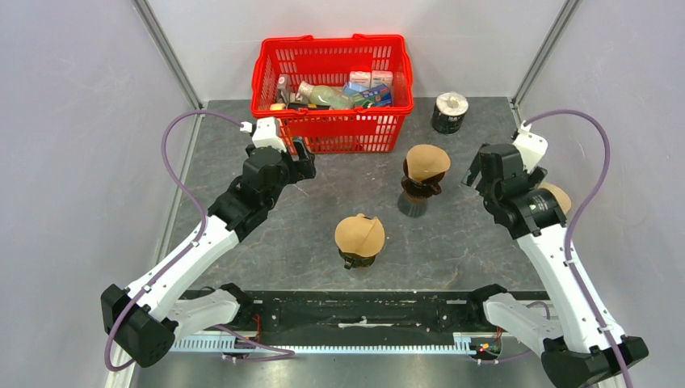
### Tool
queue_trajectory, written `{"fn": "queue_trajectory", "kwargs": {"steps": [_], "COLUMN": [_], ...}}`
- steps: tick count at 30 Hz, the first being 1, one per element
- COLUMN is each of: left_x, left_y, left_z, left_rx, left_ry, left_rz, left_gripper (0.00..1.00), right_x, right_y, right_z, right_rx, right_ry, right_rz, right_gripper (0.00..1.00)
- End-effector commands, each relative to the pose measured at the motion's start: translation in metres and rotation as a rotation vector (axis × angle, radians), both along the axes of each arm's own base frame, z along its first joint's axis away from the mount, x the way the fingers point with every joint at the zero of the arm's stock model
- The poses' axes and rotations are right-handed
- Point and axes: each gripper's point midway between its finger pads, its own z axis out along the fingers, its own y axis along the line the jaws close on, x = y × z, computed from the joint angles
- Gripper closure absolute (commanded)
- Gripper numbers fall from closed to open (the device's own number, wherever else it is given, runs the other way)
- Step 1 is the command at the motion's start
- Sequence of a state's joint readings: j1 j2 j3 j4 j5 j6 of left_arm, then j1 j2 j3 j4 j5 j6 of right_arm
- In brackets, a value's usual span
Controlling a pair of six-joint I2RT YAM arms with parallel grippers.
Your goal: Place the coffee filter in the dripper
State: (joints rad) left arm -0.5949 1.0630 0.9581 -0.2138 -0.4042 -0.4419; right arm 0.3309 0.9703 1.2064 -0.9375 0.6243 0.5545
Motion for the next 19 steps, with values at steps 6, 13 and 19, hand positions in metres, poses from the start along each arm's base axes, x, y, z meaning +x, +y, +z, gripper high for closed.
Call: {"fn": "queue_trajectory", "kwargs": {"steps": [6, 13, 19], "left_x": [0.002, 0.004, 0.006], "left_y": [0.012, 0.01, 0.01], "left_z": [0.006, 0.0, 0.0], "left_rx": [-0.035, -0.03, -0.029], "left_ry": [-0.005, 0.021, 0.026], "left_rz": [0.074, 0.079, 0.084], "left_gripper": [0.07, 0.08, 0.07], "right_x": [-0.004, -0.009, -0.007], "right_y": [-0.038, -0.041, -0.035], "right_z": [-0.03, -0.03, -0.023], "right_rx": [-0.04, -0.028, -0.005], "right_ry": [-0.065, -0.122, -0.164], "right_rz": [-0.242, -0.245, -0.196], "right_gripper": [0.03, 0.03, 0.03]}}
